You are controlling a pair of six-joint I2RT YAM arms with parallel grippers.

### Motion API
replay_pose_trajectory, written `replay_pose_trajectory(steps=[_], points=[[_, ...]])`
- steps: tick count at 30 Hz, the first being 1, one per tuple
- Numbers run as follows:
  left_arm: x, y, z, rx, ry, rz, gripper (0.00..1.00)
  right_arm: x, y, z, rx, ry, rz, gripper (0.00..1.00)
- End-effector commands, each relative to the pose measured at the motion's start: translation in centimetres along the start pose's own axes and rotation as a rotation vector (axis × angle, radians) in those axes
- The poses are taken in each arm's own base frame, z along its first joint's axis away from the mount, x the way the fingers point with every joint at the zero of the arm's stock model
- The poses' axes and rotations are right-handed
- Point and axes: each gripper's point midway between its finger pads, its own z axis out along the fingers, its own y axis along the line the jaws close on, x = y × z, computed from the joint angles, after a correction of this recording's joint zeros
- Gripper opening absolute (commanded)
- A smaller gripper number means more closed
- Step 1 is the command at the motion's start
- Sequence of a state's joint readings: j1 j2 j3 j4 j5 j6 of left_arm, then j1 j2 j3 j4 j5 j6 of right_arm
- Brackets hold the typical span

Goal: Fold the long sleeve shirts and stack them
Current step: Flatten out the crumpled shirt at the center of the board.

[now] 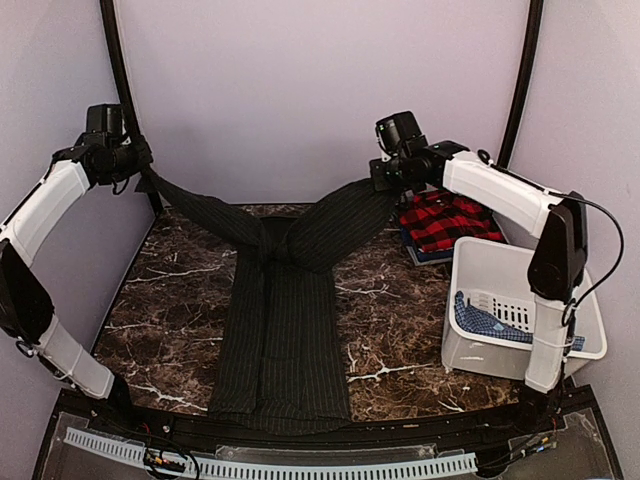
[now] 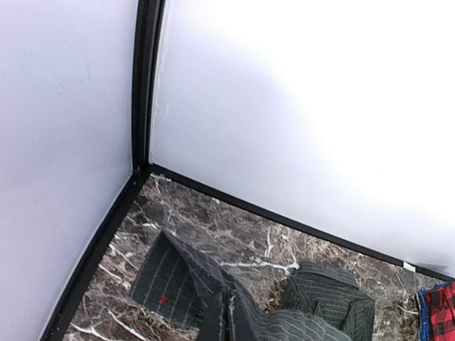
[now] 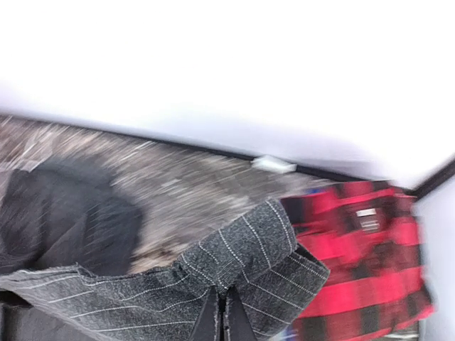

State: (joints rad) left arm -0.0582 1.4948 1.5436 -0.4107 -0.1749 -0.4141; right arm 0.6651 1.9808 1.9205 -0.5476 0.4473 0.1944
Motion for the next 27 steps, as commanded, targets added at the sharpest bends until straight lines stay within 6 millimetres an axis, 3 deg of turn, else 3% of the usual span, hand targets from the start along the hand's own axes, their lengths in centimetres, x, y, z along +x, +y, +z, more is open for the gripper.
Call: replay_pose_trajectory(steps=[1, 5, 10, 20, 27], points=[[-3.1, 1.6, -0.9, -0.047, -0.029, 0.054, 0.00, -5.2, -7.8, -2.9, 0.131, -0.114, 0.064, 0.00], [-5.3, 4.9, -1.3, -0.120, -0.063, 0.034, 0.00, -5.9, -13.0, -3.4, 0.206, -0.125, 0.112, 0.00], [-6.7, 7.3, -1.8, -0.154, -0.084, 0.006, 0.00, -6.0, -17.9, -4.0, 0.275, -0.131, 0.155, 0.00], [-11.0, 6.9, -1.5, -0.149, -0.139, 0.000, 0.00, -7.0, -24.4, -4.6, 0.343, -0.151, 0.220, 0.00], [-13.0, 6.7, -0.6, -0.169, -0.160, 0.012, 0.00, -7.9, -26.9, -4.8, 0.351, -0.172, 0.261, 0.00]])
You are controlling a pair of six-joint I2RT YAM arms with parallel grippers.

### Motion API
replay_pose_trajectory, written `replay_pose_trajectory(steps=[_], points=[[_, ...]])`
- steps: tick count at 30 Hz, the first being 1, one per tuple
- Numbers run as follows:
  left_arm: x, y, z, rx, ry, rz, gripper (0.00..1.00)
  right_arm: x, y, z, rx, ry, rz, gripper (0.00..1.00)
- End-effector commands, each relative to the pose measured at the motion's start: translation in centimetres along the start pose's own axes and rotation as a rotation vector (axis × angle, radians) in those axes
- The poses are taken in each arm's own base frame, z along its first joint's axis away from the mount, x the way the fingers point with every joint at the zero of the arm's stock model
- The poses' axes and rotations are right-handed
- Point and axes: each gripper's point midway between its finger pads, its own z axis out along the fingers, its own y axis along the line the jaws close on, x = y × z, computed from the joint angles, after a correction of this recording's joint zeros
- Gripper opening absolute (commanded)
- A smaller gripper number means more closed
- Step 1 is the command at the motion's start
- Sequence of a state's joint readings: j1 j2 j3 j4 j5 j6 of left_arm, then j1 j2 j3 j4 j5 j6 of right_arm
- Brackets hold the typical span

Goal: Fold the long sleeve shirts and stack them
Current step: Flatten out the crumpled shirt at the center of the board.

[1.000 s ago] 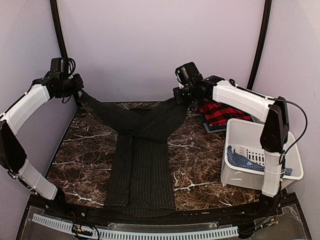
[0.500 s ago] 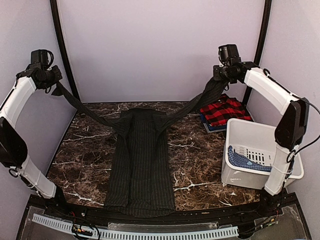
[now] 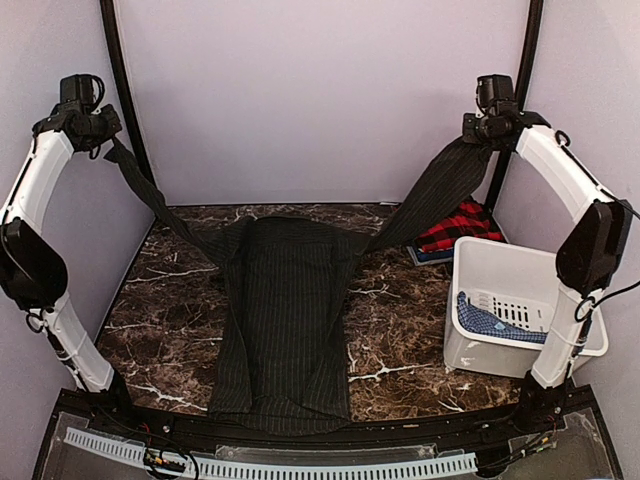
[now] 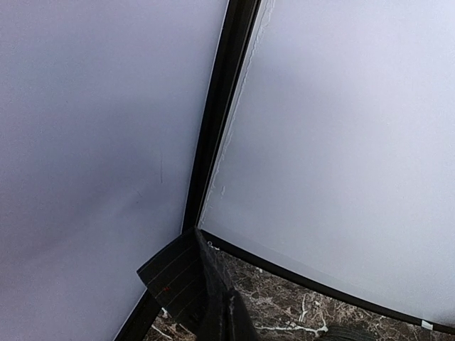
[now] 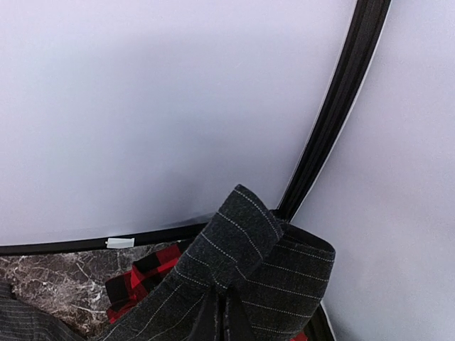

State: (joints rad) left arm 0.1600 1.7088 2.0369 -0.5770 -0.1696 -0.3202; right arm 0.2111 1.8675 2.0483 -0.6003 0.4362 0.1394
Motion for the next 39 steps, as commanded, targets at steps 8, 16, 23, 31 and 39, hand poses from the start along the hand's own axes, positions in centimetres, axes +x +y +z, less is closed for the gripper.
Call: replay_pose_trajectory(steps=[8, 16, 23, 31, 39], points=[[-1.5, 0.8, 0.0, -0.024, -0.016, 0.032, 0.00, -2.7, -2.1, 0.6, -0.012, -0.049, 0.067, 0.00], [-1.7, -0.5, 0.3, 0.046, -0.010, 0.036, 0.01, -2.9, -0.9, 0.5, -0.086, -0.047, 0.063, 0.00], [5.2, -4.8, 1.9, 0.235, 0.186, 0.021, 0.01, -0.4, 9.3, -2.7, -0.373, -0.057, -0.067, 0.00], [20.2, -8.4, 2.6, 0.362, 0.469, -0.016, 0.03, 10.1, 21.1, -2.5, -0.491, 0.128, -0.249, 0.00], [30.4, -6.8, 3.1, 0.309, 0.682, -0.049, 0.07, 16.7, 21.9, -0.2, -0.426, 0.297, -0.256, 0.03]])
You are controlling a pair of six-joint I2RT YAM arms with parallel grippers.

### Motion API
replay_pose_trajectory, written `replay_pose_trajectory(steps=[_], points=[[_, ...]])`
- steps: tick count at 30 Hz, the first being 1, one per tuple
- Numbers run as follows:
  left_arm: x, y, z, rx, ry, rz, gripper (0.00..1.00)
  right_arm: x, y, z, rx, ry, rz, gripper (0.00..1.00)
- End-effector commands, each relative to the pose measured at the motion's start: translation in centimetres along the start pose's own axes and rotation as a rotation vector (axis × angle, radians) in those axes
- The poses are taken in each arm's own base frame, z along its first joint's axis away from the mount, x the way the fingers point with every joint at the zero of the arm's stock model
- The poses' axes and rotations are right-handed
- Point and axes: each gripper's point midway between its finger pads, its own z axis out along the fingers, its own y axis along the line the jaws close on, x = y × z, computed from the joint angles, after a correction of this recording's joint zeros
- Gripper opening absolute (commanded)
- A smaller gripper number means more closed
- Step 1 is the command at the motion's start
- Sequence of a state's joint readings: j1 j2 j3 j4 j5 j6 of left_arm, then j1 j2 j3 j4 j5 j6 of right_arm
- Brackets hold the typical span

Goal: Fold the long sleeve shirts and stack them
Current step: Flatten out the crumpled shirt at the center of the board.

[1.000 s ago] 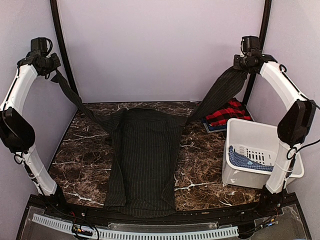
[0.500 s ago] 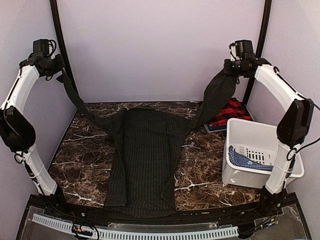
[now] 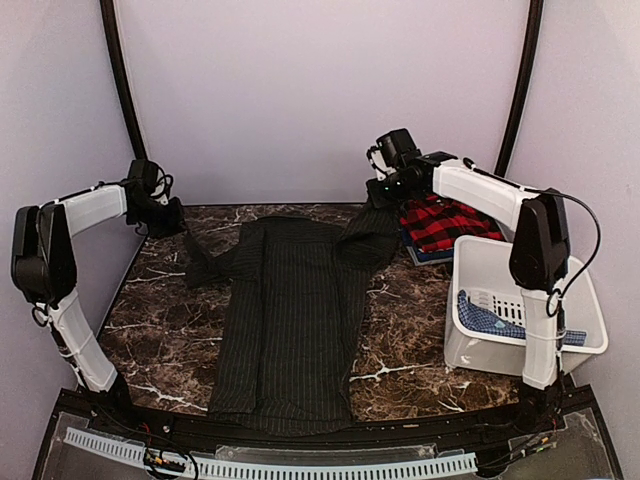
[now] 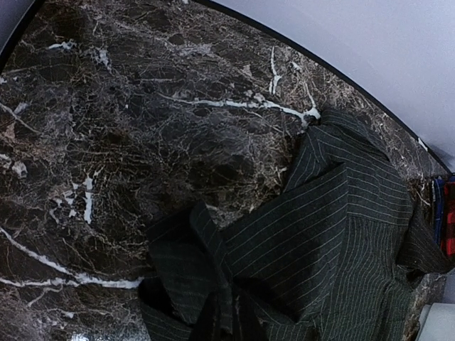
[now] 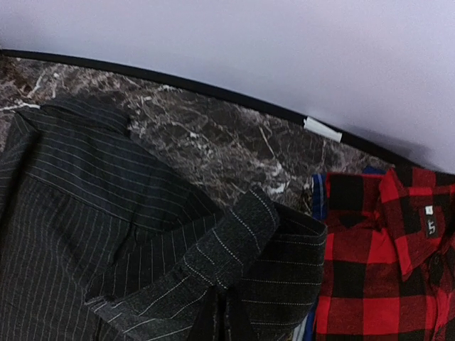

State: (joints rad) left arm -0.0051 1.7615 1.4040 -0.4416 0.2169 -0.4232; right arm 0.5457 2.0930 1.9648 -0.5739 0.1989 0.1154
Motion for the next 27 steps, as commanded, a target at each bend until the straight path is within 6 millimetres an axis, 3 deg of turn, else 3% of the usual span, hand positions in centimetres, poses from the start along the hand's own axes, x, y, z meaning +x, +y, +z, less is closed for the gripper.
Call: replay_pose_trajectory(steps=[1, 5, 7, 12, 15, 18, 19, 21, 22, 23, 24, 25, 26, 27], points=[[0.0, -0.8, 0.2, 0.031, -0.029, -0.020, 0.07, 1.3, -1.5, 0.2, 0.060, 0.039, 0.049, 0.03], [-1.8, 1.9, -1.1, -0.137, -0.119, -0.023, 0.04, 2.0, -2.7, -0.2, 0.123, 0.055, 0.050, 0.03], [-3.7, 2.3, -2.6, -0.189, -0.179, -0.020, 0.04, 2.0, -3.5, -0.6, 0.159, 0.058, 0.046, 0.04], [-8.9, 0.3, -7.0, -0.205, -0.327, 0.032, 0.05, 1.3, -3.7, -1.5, 0.166, 0.042, 0.049, 0.08], [-9.1, -1.0, -7.2, -0.145, -0.316, 0.040, 0.14, 0.9, -3.3, -2.2, 0.141, 0.034, 0.057, 0.17], [-6.3, -2.8, -5.2, -0.059, -0.223, 0.051, 0.23, 0.5, -1.7, -3.5, 0.084, 0.013, 0.047, 0.30], [-4.8, -4.2, -4.4, -0.023, -0.186, 0.067, 0.27, 0.5, -1.0, -3.9, 0.064, 0.005, 0.038, 0.35], [-0.6, -4.7, -2.4, 0.004, -0.093, 0.067, 0.31, 0.8, 1.1, -4.6, 0.004, 0.001, 0.016, 0.43], [0.0, -5.3, -2.4, 0.032, -0.098, 0.046, 0.32, 1.2, 2.2, -5.0, -0.030, 0.002, 0.004, 0.44], [2.9, -5.5, -1.7, 0.061, -0.042, 0.039, 0.34, 1.8, 3.4, -5.2, -0.054, 0.008, -0.009, 0.46], [3.7, -6.2, -1.5, 0.110, -0.036, 0.006, 0.34, 2.5, 4.5, -5.4, -0.073, 0.015, -0.022, 0.48], [6.3, -6.0, -1.0, 0.118, 0.005, -0.005, 0.34, 3.1, 5.5, -5.6, -0.094, 0.020, -0.032, 0.49], [6.8, -6.9, -1.0, 0.162, -0.001, -0.038, 0.34, 3.8, 6.6, -5.7, -0.115, 0.028, -0.042, 0.49], [9.3, -6.9, -0.7, 0.172, 0.035, -0.042, 0.35, 4.4, 7.6, -5.8, -0.133, 0.032, -0.048, 0.50]])
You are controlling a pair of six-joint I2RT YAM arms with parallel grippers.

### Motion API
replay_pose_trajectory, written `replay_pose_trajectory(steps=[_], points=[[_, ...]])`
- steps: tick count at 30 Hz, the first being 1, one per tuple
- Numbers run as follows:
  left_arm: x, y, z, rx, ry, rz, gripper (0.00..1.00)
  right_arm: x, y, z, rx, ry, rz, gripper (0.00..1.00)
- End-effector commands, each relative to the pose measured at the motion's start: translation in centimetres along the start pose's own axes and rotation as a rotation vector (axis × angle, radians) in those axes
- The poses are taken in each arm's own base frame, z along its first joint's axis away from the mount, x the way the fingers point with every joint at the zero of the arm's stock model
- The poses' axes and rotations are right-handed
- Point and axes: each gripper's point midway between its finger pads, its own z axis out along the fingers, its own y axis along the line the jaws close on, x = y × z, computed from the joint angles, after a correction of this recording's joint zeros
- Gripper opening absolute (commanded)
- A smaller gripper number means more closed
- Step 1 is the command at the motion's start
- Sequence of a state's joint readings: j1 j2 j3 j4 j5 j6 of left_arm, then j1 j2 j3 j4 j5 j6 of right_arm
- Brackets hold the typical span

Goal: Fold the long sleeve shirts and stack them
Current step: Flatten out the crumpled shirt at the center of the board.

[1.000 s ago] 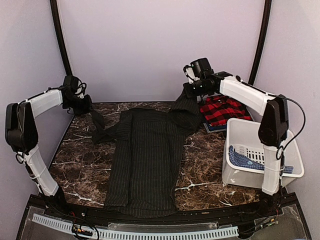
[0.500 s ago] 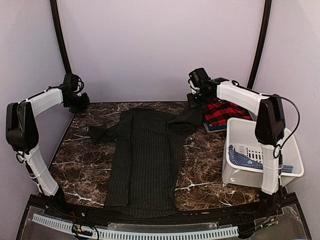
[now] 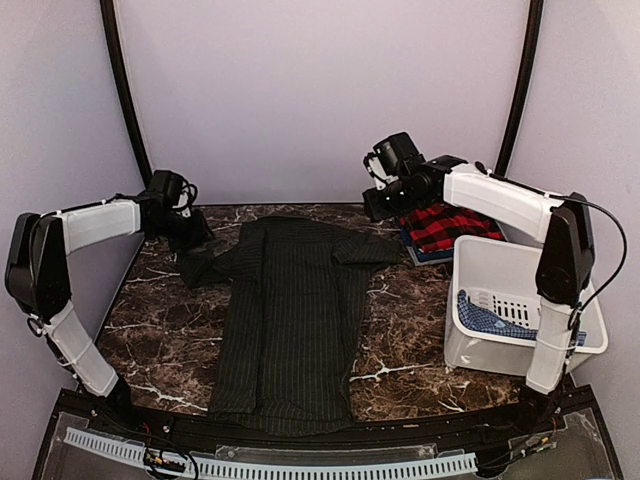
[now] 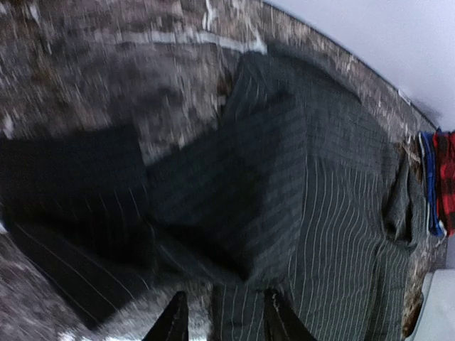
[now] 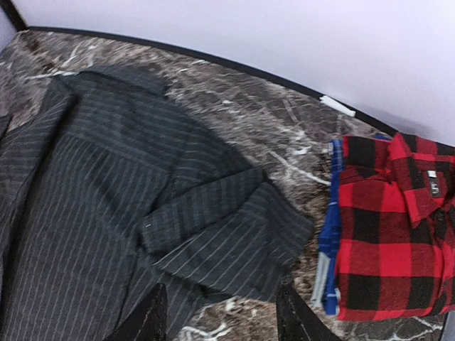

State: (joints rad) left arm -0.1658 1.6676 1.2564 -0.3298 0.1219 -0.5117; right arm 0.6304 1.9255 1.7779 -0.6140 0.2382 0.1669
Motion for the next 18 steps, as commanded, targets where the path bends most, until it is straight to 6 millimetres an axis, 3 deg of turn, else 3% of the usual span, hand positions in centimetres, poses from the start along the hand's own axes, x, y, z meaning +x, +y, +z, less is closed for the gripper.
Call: replay_pose_trajectory(steps=[1, 2, 3, 6, 11, 18], points=[[5.3, -3.2, -0.7, 0.174, 0.050, -0.113, 0.36, 1.7, 5.9, -1.2, -0.137, -0.014, -0.040, 0.50], [7.1, -3.2, -0.4, 0.174, 0.077, -0.120, 0.38, 2.3, 7.1, -1.3, -0.160, -0.008, -0.051, 0.50], [7.4, -3.9, -0.4, 0.199, 0.068, -0.141, 0.38, 3.0, 8.0, -1.2, -0.173, -0.002, -0.059, 0.51], [9.1, -3.2, 0.3, 0.196, 0.074, -0.215, 0.42, 4.5, 10.1, -0.8, -0.214, 0.012, -0.060, 0.52], [8.2, -2.7, 1.0, 0.213, -0.019, -0.359, 0.46, 6.8, 12.1, 0.4, -0.238, 0.040, -0.057, 0.52], [7.9, -2.2, 3.6, 0.187, -0.027, -0.468, 0.48, 9.2, 12.3, 1.3, -0.233, 0.076, -0.050, 0.53]])
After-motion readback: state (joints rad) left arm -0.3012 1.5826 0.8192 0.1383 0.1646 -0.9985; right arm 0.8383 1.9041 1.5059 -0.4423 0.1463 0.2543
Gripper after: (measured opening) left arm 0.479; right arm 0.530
